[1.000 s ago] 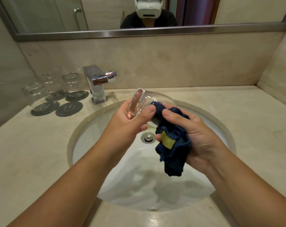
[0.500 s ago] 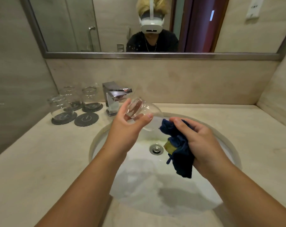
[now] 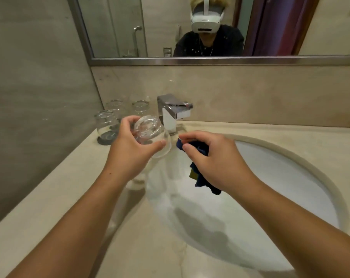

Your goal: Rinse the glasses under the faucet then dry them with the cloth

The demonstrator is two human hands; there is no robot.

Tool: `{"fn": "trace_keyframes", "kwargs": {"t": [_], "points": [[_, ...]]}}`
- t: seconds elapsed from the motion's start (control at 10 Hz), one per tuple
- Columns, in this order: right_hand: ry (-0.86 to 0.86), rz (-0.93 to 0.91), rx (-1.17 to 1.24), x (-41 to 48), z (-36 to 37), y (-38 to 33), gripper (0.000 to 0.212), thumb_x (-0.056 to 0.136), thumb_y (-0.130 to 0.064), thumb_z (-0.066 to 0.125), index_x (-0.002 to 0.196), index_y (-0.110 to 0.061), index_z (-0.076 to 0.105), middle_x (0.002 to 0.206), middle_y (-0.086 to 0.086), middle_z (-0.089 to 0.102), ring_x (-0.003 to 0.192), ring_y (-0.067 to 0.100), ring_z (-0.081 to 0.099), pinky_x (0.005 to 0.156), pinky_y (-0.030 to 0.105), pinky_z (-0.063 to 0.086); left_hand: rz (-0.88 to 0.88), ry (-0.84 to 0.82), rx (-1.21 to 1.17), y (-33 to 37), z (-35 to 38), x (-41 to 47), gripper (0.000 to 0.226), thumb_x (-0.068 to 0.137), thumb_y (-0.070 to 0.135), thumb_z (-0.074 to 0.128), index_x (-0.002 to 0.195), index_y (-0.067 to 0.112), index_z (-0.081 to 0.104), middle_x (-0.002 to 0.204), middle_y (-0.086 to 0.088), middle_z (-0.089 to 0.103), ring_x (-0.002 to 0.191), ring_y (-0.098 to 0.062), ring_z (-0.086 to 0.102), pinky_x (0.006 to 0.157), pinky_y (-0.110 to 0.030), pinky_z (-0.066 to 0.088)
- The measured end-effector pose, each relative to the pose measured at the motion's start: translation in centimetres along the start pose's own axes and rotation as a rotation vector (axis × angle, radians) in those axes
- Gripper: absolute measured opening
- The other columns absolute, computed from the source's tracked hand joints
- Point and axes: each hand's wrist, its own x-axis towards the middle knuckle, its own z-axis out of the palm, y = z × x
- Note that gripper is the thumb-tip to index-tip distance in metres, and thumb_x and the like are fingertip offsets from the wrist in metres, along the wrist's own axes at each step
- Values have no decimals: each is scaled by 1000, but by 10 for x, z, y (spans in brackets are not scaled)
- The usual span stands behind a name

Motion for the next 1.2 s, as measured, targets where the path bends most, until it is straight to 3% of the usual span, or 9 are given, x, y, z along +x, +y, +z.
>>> {"fn": "trace_keyframes", "kwargs": {"t": [0.1,0.2,0.3,0.5,0.6,0.9,1.1,1.2], "points": [[-73,-39,-54,8,15,2,29,104,-19,65,130,-31,74,90,-10,73,51,13,67,36,15,42,-17,56,66,-13,-16,18,74,77,35,97,135,39,50,114,20,70,100,0,70,84,-23,54],[-77,-154,-159,15,29,9,33,103,-19,66,135,-28,72,105,-10,77,60,-4,64,54,7,49,-36,110,118,-27,-20,38,82,76,38,96,144,37,49,119,11,69,108,-12,69,92,-31,54],[-79,-193,-209,20,37,17,34,102,-19,67,136,-25,72,108,-14,74,68,-19,56,65,0,44,-62,127,162,-37,-19,56,86,78,40,94,149,34,46,124,3,67,114,-21,67,95,-35,52],[-101,-156,-198,22,38,31,34,103,-20,67,134,-29,73,100,-24,67,71,-20,58,69,0,44,-76,138,217,-51,-9,78,87,83,37,90,155,31,42,128,1,68,116,-23,65,91,-31,46],[-141,-119,-159,24,39,35,32,103,-20,65,133,-30,73,110,-15,76,70,-13,61,60,3,46,-73,141,226,-53,-7,86,88,84,37,89,157,30,40,126,5,64,114,-20,63,92,-31,46],[-146,-96,-127,30,42,40,30,103,-22,66,131,-30,74,103,-16,74,70,-13,61,62,1,44,-86,139,263,-61,-3,95,88,86,39,89,158,30,40,120,3,58,114,-23,61,89,-31,41],[-137,-89,-127,27,38,34,30,103,-22,66,131,-30,75,97,-20,70,68,-12,61,62,3,46,-46,106,261,-64,-5,93,99,88,45,87,166,28,29,149,-5,60,131,-29,61,109,-41,48],[-119,-80,-84,23,34,29,29,104,-20,65,130,-28,75,87,-25,64,59,2,67,53,15,55,-51,120,268,-55,-10,85,94,93,46,80,168,26,27,156,-5,54,138,-26,56,111,-38,44]]}}
